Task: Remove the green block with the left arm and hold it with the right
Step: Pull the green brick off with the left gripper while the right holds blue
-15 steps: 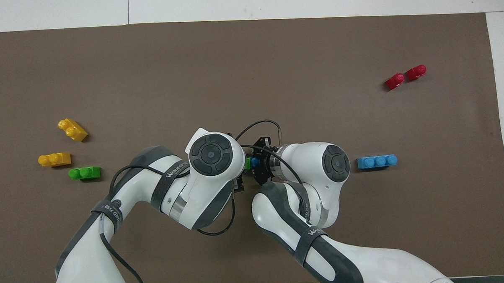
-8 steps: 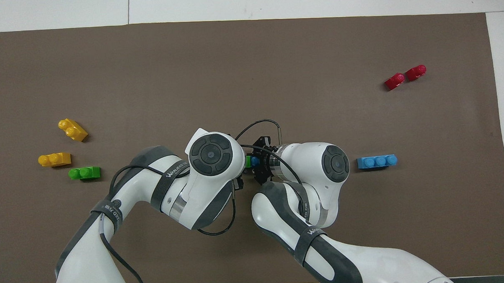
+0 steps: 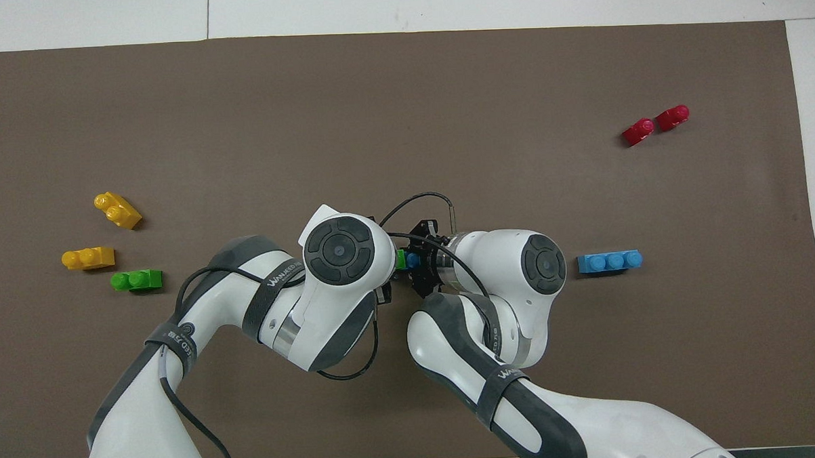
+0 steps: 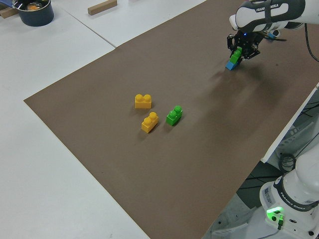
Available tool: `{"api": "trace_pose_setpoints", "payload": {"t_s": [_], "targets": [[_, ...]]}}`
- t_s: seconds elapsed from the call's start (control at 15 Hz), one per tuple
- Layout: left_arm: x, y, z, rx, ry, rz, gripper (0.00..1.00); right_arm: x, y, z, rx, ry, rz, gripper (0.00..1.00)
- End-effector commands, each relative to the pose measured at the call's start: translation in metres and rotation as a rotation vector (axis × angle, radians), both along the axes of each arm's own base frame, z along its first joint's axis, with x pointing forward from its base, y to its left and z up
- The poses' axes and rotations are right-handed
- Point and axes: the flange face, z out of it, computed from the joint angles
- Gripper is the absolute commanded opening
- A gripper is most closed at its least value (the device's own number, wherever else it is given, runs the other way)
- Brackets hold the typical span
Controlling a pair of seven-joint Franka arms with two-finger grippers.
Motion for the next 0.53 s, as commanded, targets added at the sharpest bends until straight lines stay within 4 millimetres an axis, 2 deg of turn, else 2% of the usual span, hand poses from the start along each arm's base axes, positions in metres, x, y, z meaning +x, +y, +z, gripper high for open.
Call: {"api": "trace_pose_setpoints", "payload": {"t_s": [0.0,0.13,0.27,0.47], "targets": [[0.003,0.012,0.026,-0.015,-0.027,0.03,0.0,0.005,-0.005,-0.008,0.005,-0.01,-0.009,0.0],[0.004,0.021,0.047,-0.015,-0.033,0.031,0.0,0.004,-0.005,-0.009,0.004,-0.01,-0.008,0.0],[0.006,0.037,0.073,-0.015,-0.044,0.031,0.0,0.005,-0.006,-0.009,0.004,-0.008,-0.008,0.0],[0.011,0.061,0.094,0.004,-0.033,-0.012,0.0,0.012,-0.016,-0.007,0.006,-0.011,0.009,0.0]]}}
